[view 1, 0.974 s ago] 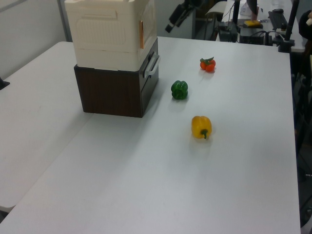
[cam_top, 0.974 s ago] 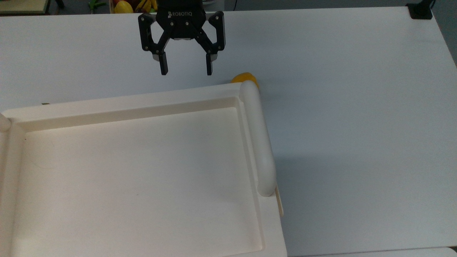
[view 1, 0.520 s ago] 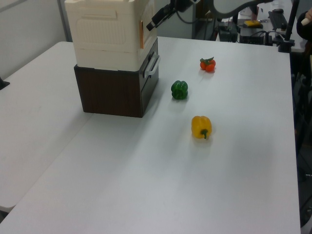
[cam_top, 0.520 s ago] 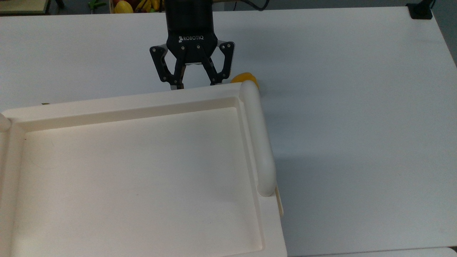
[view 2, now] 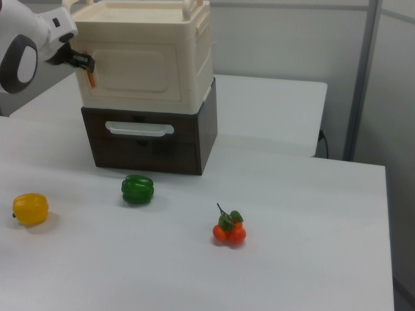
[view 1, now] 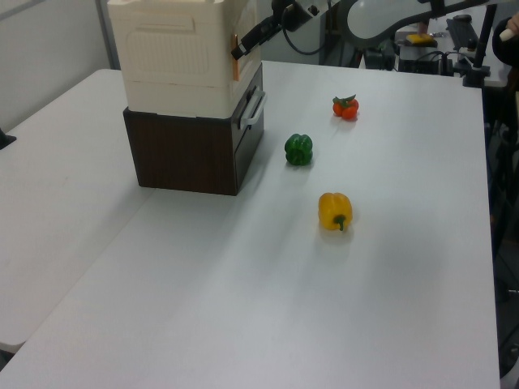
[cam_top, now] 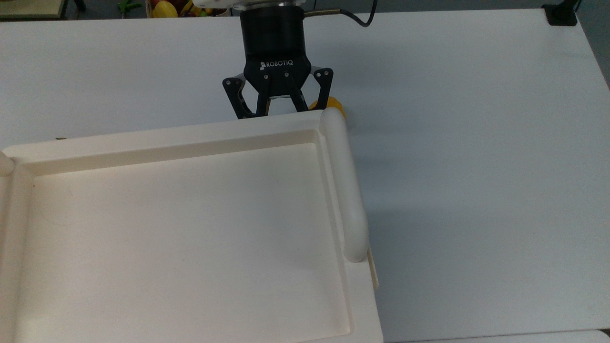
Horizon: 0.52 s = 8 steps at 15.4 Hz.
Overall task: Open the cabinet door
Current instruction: 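Lower the open gripper down onto the orange door handle, then close the gripper around the orange handle of the cabinet door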
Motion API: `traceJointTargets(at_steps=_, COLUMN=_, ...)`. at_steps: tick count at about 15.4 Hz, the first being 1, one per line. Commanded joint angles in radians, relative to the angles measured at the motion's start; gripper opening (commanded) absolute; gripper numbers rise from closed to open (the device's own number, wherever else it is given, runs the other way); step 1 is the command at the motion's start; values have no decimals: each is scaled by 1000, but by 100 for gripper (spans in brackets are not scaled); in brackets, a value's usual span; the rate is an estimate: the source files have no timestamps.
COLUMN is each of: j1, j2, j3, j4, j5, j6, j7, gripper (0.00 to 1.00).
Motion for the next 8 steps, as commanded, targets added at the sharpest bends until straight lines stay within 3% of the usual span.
traceJointTargets(at_steps=1, j1=12, j2=26, j3=2, j4=26, j5=-15, j6=68, j7=-29, gripper=52)
traceJointTargets(at_steps=6, j1=9, j2=37, j3=2, j4=26, j5=-67, j6=96, j7=-43, gripper=50)
traceJointTargets(at_steps=8, j1=7, j2=46, j3=2, j4=24, j5=-118, j6=108, j7=-43, gripper=36)
